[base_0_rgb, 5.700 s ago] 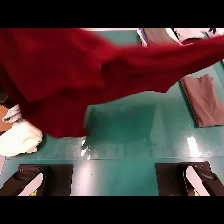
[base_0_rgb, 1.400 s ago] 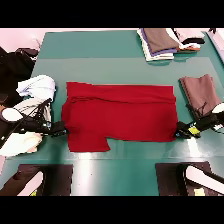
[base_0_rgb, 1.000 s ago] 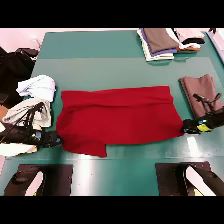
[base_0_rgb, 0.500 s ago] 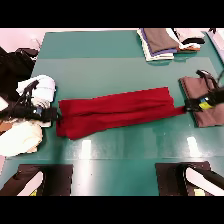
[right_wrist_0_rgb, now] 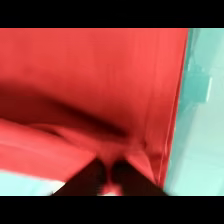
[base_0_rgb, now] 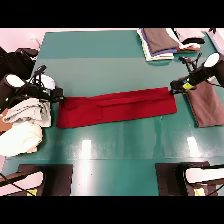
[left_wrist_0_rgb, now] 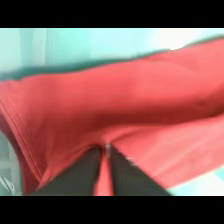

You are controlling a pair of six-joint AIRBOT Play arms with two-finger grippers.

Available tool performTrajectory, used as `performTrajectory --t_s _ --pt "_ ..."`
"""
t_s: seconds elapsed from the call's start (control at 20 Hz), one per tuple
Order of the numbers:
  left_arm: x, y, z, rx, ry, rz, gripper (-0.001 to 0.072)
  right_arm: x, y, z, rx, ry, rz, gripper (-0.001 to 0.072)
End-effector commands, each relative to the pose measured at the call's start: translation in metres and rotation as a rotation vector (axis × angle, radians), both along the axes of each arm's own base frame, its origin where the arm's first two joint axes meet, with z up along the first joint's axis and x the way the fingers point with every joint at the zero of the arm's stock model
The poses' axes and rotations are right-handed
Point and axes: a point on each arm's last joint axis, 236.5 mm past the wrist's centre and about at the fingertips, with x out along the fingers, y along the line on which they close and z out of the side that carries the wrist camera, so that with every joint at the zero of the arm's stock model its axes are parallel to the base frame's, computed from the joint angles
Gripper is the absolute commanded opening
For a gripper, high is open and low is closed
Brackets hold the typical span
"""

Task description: Fold the shirts.

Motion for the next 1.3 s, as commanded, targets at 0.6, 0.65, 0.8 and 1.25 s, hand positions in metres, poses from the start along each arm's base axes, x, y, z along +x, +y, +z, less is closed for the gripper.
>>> performTrajectory --t_s 0.6,0.65,0.8,1.25 --pt "0.025 -0.055 0.052 -0.169 -0.075 -0.017 0.0027 -0.031 -0.056 -0.057 0.451 0.11 -0.281 0.054" --pt "0.026 -0.071 0.054 -0.167 -0.1 -0.04 0.0027 -0.03 -0.047 -0.062 0.477 0.118 -0.274 0.0539" --pt "0.027 -0.121 0.056 -0.18 -0.142 -0.086 0.0027 -0.024 -0.017 -0.076 0.488 0.163 -0.198 0.0533" --pt "0.011 -0.254 -0.028 -0.189 -0.006 -0.246 0.0026 0.015 0.034 0.042 0.402 -0.104 0.061 0.0015"
